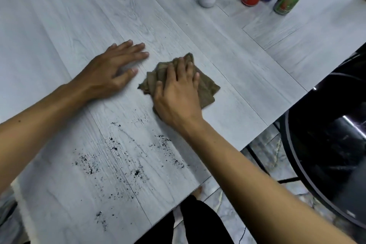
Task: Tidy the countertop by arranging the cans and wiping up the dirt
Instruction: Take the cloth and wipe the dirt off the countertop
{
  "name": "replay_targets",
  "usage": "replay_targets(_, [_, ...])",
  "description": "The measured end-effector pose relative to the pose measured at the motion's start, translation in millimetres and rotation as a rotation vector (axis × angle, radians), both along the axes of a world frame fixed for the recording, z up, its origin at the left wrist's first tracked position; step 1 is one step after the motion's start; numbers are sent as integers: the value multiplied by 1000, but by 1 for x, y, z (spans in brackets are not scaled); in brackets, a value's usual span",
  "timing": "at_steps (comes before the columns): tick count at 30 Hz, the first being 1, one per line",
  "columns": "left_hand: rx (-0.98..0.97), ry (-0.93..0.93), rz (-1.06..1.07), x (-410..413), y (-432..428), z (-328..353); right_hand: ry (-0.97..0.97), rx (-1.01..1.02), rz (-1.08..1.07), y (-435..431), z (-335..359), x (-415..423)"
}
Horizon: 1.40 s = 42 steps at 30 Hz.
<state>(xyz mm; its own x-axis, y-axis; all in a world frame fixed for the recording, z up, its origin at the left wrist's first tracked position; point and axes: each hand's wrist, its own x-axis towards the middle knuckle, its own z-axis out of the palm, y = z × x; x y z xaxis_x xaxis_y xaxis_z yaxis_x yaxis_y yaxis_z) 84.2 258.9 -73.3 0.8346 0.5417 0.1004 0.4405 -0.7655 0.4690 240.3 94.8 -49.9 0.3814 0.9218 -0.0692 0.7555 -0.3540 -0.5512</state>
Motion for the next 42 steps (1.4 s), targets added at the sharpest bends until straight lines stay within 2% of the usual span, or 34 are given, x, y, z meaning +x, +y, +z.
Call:
replay_targets(7, [-14,21,-34,-9,-5,0,-164,23,155,-50,-10,-64])
replay_targets(15, [-32,22,-60,-19,-15,4,-212,-74,61,-125,-10,-79])
replay_targets(22, [-30,45,-68,-32,-18,1,-225,-194,-163,-162,-5,-41])
replay_targets(32, [10,85,-66,-42,-23,5,-211,-191,-318,-129,-14,8])
replay_targets(42, [7,84,-45,-50,-12,3,-193,-155,-248,-74,-13,-4])
